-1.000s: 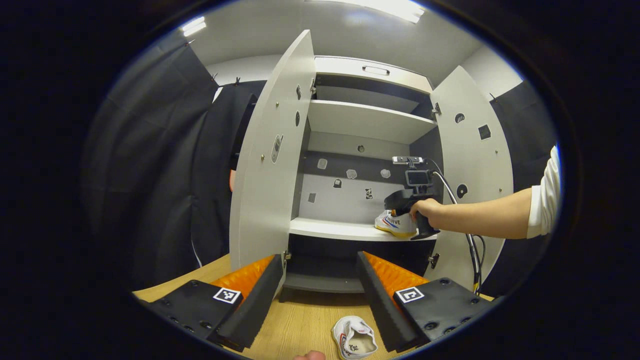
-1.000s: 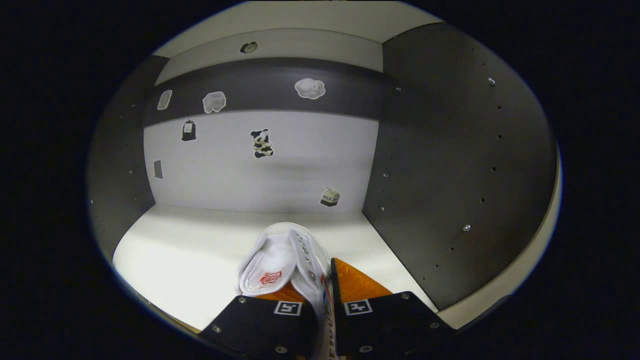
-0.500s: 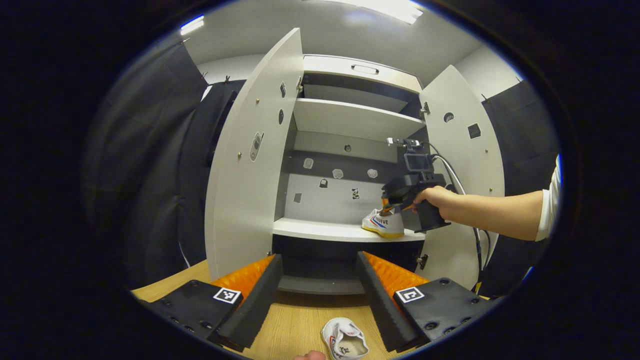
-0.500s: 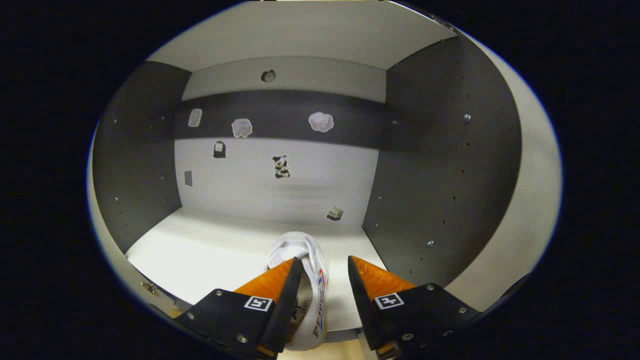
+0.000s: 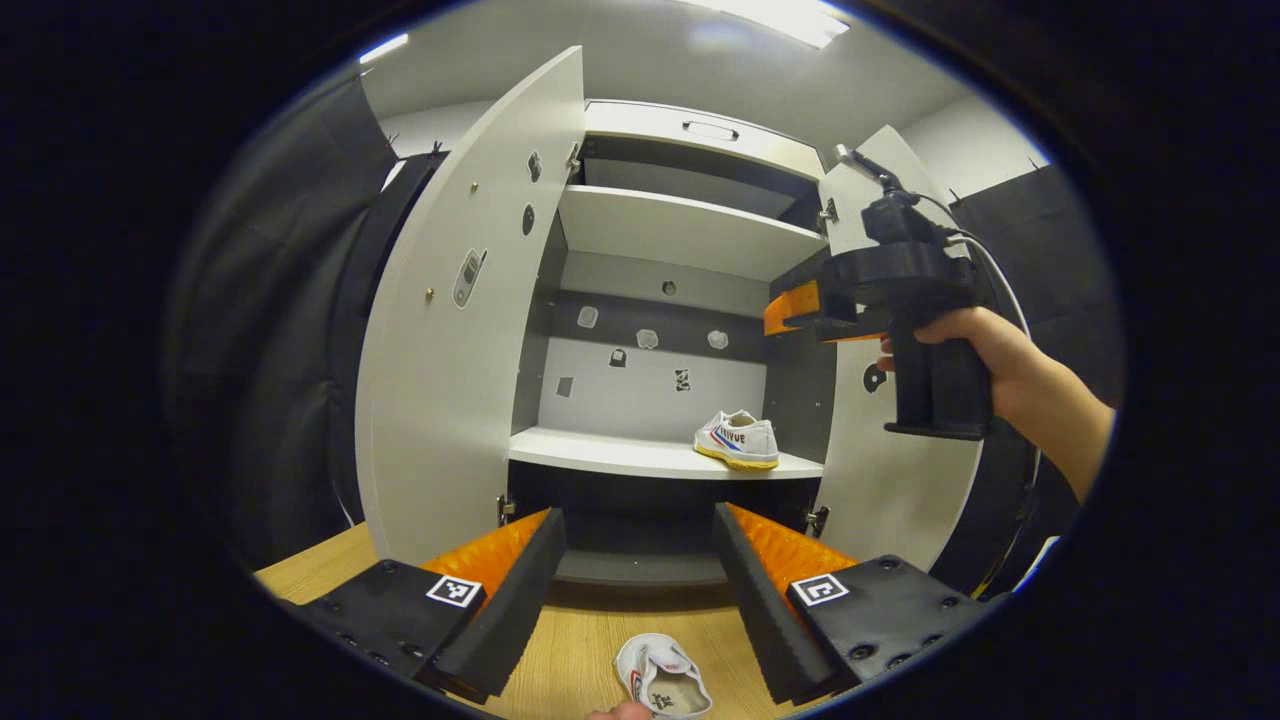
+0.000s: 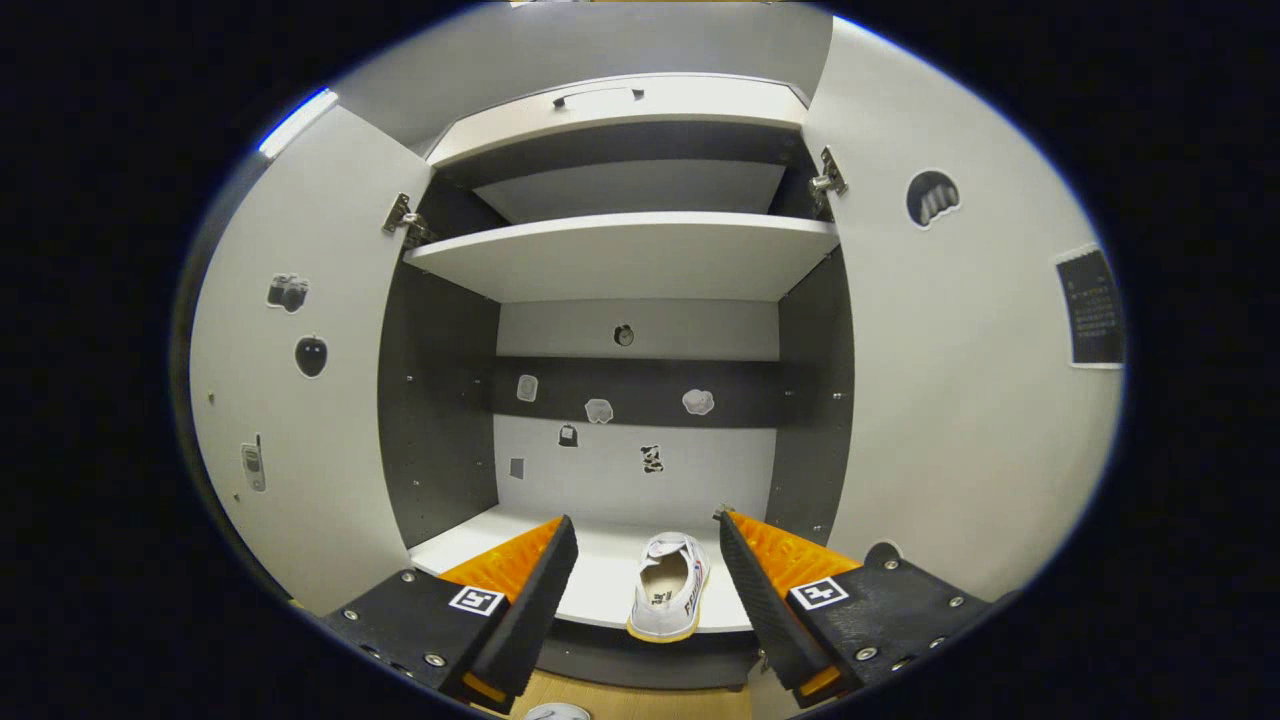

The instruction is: Grab one shoe with the right hand and put it into the shoe cabinet, grab the other shoe with the left hand and put it into the shoe cabinet; then close the right door with the right hand and the left door with the left hand.

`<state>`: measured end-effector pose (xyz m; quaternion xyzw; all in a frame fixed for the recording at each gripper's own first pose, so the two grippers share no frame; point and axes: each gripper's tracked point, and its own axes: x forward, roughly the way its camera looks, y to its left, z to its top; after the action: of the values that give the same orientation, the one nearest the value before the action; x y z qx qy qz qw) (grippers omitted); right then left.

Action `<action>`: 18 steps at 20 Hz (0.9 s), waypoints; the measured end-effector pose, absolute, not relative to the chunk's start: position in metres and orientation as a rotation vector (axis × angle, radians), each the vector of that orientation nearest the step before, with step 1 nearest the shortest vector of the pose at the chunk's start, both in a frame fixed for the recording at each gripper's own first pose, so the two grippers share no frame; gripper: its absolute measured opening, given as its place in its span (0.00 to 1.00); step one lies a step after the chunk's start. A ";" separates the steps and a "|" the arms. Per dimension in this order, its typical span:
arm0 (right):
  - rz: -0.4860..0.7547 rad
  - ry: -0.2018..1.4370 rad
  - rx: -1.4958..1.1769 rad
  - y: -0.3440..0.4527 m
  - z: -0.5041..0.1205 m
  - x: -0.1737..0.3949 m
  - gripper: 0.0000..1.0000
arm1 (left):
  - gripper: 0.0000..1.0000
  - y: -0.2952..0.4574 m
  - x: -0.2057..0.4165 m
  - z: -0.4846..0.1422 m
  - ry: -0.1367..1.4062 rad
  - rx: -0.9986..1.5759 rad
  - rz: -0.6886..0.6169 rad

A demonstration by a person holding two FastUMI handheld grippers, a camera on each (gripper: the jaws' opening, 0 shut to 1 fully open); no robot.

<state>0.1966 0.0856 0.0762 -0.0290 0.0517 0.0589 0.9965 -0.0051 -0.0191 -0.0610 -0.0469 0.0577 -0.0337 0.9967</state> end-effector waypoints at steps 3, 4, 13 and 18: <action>0.121 0.080 -0.021 0.076 0.062 0.152 0.89 | 0.96 -0.022 -0.008 -0.067 0.130 -0.096 -0.072; 0.116 0.068 -0.015 0.072 0.056 0.138 0.89 | 0.96 -0.023 -0.009 -0.070 0.139 -0.094 -0.071; 0.037 0.069 -0.031 0.027 -0.028 0.039 0.90 | 0.96 -0.027 -0.019 -0.126 0.276 -0.052 -0.081; 0.007 0.059 -0.076 0.011 -0.041 0.026 0.91 | 0.97 -0.032 -0.021 -0.173 0.425 -0.073 -0.099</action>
<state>0.0260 0.0112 -0.0408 -0.0380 0.0294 0.0034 0.9988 -0.0212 -0.0320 -0.1728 -0.0362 0.2109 -0.0489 0.9756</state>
